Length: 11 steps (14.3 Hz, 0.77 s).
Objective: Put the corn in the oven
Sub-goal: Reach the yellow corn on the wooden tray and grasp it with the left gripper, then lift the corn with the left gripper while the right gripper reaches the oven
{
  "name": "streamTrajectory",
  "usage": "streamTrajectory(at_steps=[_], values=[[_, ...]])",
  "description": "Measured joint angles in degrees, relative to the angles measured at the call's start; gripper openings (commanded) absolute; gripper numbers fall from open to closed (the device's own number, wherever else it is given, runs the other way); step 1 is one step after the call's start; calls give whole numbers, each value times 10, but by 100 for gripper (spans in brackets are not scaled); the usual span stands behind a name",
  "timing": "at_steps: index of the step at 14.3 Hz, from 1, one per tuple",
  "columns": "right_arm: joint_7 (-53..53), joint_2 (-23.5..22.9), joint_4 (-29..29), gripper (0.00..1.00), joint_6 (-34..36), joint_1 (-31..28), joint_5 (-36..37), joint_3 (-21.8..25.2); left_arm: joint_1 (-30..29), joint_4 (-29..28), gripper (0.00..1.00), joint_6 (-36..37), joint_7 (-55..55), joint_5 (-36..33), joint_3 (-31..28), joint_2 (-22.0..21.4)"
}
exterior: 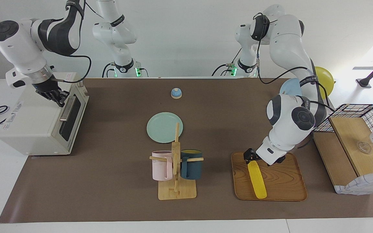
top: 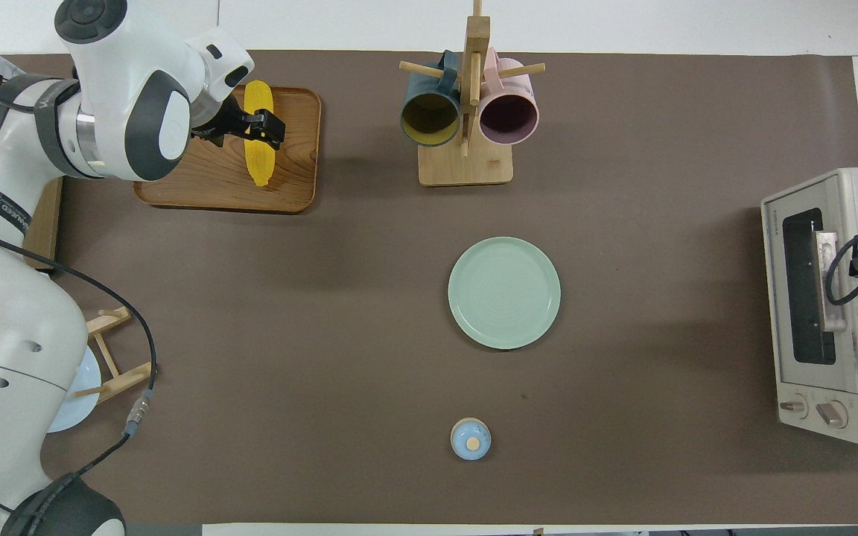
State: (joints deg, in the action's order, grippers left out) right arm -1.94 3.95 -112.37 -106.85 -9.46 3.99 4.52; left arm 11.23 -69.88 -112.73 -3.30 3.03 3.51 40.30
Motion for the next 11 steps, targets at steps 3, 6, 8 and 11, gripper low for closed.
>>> streamTrajectory(at_steps=[3,6,8,11], values=[[-19,0,-4,0,0,0,0,-1,-2,3,100,-27,1,0,-3,15],[-23,-5,-7,0,-4,0,-1,-1,-2,9,100,-53,1,-11,-3,32],[-23,-6,-6,0,-4,0,-3,-1,-2,19,100,-61,1,-14,-3,48],[-24,-6,-6,0,-5,0,-3,-1,0,25,91,-73,2,-15,-3,58]])
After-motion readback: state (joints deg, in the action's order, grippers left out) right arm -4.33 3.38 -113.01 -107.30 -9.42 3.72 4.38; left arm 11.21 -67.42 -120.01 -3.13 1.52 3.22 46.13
